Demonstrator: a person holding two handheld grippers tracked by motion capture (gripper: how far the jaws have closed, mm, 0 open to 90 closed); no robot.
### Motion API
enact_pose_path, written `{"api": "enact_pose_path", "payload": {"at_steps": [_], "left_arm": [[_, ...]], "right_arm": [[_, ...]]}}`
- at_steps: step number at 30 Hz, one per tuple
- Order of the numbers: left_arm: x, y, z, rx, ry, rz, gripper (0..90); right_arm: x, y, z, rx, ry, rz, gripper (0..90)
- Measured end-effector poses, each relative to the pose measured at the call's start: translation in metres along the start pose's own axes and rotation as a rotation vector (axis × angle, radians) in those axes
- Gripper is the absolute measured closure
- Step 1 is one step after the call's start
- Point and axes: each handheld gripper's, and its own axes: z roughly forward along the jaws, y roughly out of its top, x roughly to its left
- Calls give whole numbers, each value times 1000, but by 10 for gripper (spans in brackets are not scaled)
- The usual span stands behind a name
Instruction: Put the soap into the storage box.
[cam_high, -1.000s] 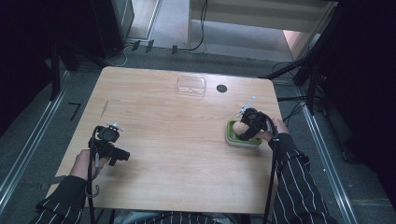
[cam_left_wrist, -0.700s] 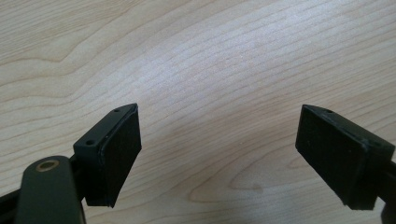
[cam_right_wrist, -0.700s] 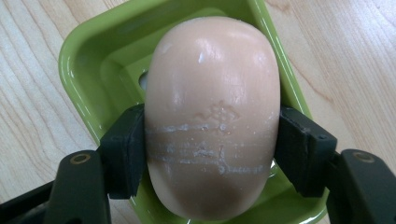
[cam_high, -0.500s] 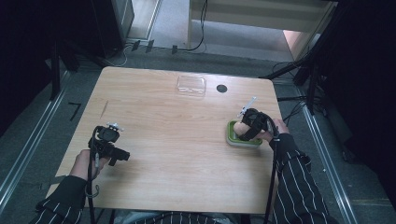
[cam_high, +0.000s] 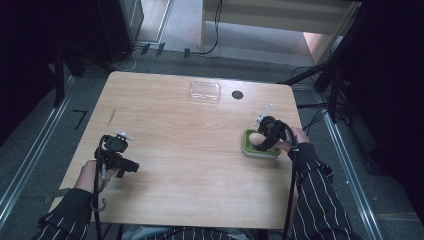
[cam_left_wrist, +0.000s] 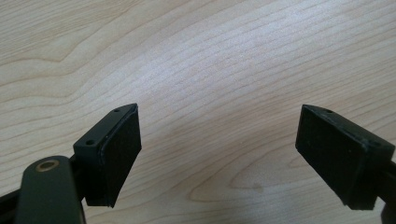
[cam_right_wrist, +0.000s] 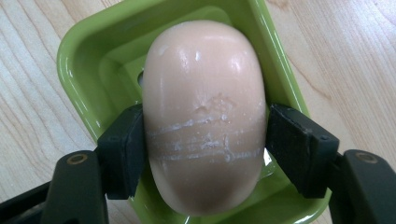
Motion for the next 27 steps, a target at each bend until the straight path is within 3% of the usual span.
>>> {"api": "enact_pose_path", "payload": {"at_steps": [16, 27], "left_arm": [[-1, 1, 0, 2, -1, 5, 148], [0, 0, 0, -7, 3, -1, 148]], "right_arm": [[1, 0, -7, 6, -17, 9, 275], [5, -2, -23, -82, -1, 69, 203]]}}
